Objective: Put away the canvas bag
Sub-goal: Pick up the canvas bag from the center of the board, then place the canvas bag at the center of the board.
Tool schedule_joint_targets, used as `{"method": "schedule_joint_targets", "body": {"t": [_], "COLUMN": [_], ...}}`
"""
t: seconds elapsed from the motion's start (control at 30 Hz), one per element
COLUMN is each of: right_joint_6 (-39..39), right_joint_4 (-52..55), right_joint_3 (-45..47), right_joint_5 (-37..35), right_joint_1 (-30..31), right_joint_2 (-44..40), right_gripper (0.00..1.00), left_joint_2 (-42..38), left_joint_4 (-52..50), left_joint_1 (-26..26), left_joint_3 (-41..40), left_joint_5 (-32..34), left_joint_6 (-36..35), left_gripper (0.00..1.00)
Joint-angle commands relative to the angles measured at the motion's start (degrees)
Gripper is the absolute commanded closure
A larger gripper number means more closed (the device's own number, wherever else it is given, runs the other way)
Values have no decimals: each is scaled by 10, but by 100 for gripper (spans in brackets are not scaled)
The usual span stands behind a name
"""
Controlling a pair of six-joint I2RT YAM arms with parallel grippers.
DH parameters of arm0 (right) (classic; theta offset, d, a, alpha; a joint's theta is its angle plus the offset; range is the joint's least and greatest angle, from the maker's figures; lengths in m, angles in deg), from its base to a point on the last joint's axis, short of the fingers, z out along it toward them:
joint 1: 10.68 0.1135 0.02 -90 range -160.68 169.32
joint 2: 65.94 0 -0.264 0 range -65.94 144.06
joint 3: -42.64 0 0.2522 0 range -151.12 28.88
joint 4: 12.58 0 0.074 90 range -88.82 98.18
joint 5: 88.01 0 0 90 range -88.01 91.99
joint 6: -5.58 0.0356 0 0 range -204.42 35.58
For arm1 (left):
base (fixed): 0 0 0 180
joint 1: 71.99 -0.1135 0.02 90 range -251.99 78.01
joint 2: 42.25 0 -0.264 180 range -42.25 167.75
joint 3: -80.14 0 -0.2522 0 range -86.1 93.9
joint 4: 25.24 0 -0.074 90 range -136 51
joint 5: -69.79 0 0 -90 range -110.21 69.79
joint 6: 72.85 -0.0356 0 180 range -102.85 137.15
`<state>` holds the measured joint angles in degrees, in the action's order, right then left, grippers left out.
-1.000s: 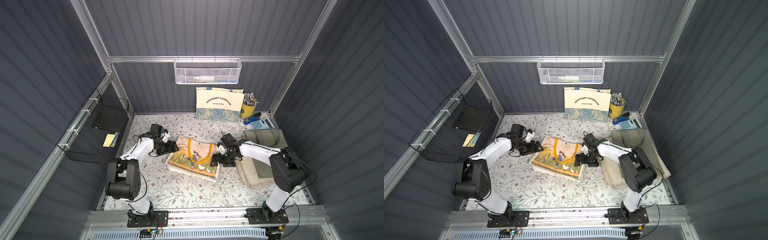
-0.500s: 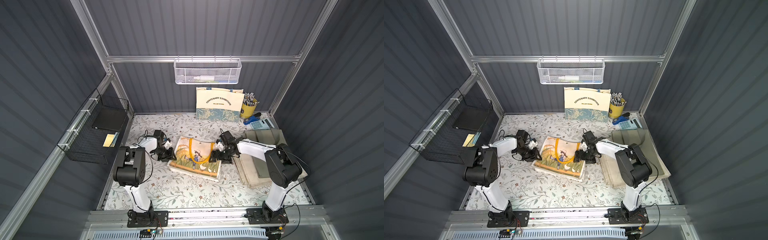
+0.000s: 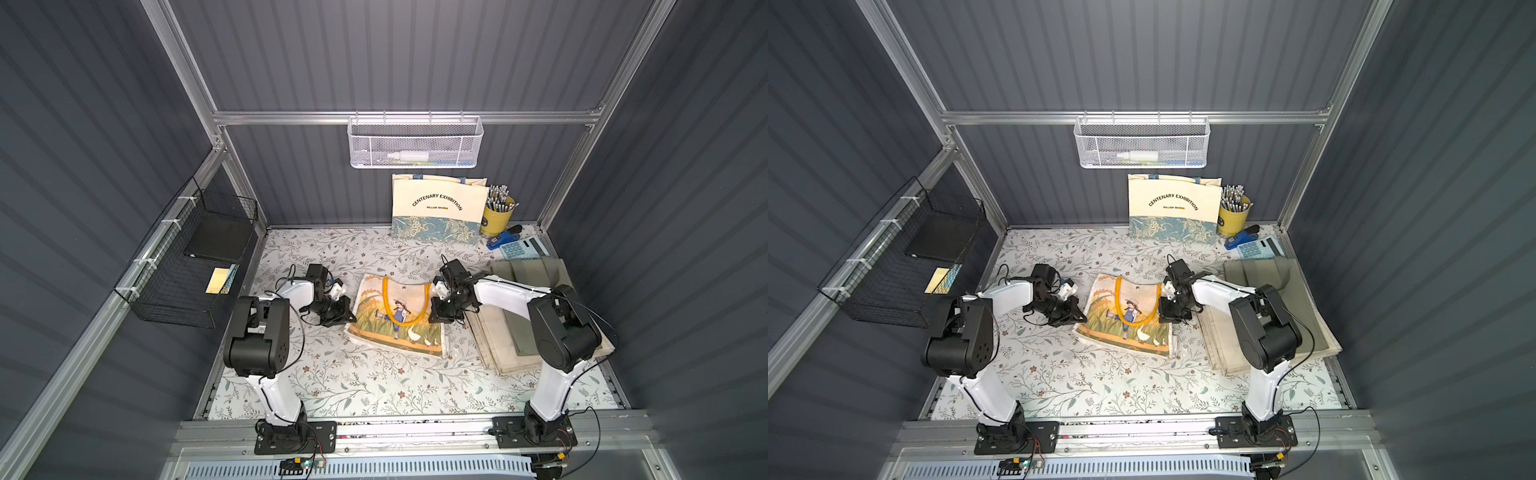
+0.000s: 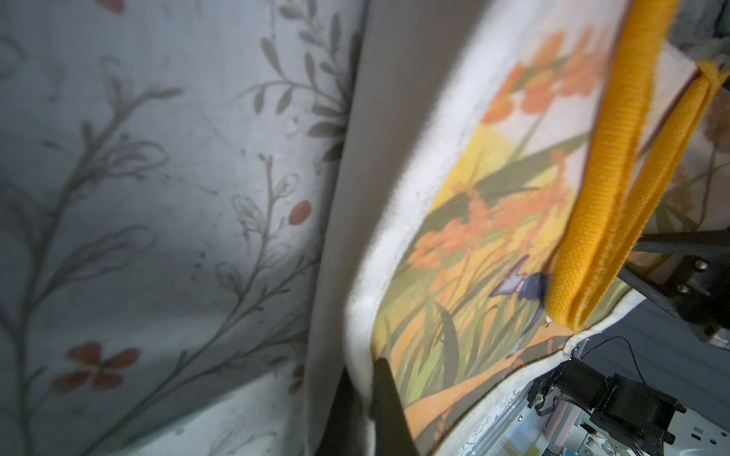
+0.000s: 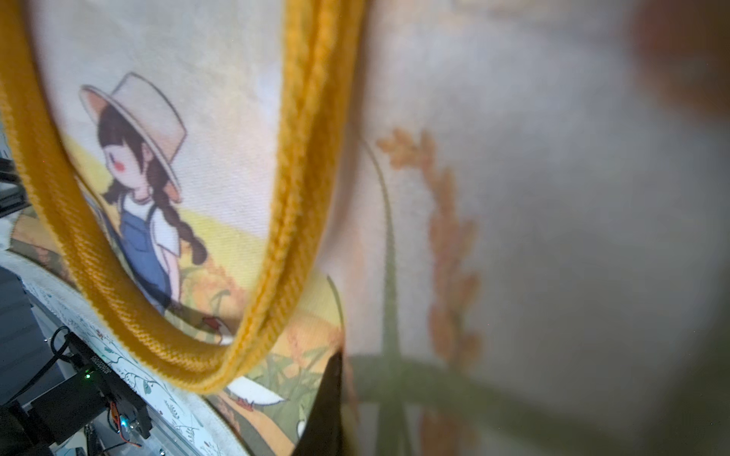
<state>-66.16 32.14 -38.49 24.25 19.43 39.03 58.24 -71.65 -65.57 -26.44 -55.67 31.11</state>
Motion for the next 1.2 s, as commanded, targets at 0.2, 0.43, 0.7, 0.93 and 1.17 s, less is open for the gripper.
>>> {"method": "schedule_joint_targets", "body": {"t": [0.2,0.43,0.7,0.93,1.17], "right_joint_6": [-94,-208,-351,-350,-304], "right_joint_4": [142,235,228,160,122], "right_joint_3": [-99,-116,-119,-117,-151], "right_joint_5": [-10,-85,-119,-169,-156], "right_joint_1": [-89,-225,-465,-545,-552], "right_joint_2": [-134,-210,-215,-139,-148], "right_gripper": [95,89,83,80,1], "left_joint_2": [-87,-1,222,354,335], "left_joint_4": [144,297,517,540,511], "left_joint_1": [106,218,360,447,442], "left_joint_3": [83,166,287,399,389], "left_joint_5": [-58,-31,-14,11,35], "left_joint_6": [162,297,475,530,461], "left_gripper": [100,100,100,100,60]}}
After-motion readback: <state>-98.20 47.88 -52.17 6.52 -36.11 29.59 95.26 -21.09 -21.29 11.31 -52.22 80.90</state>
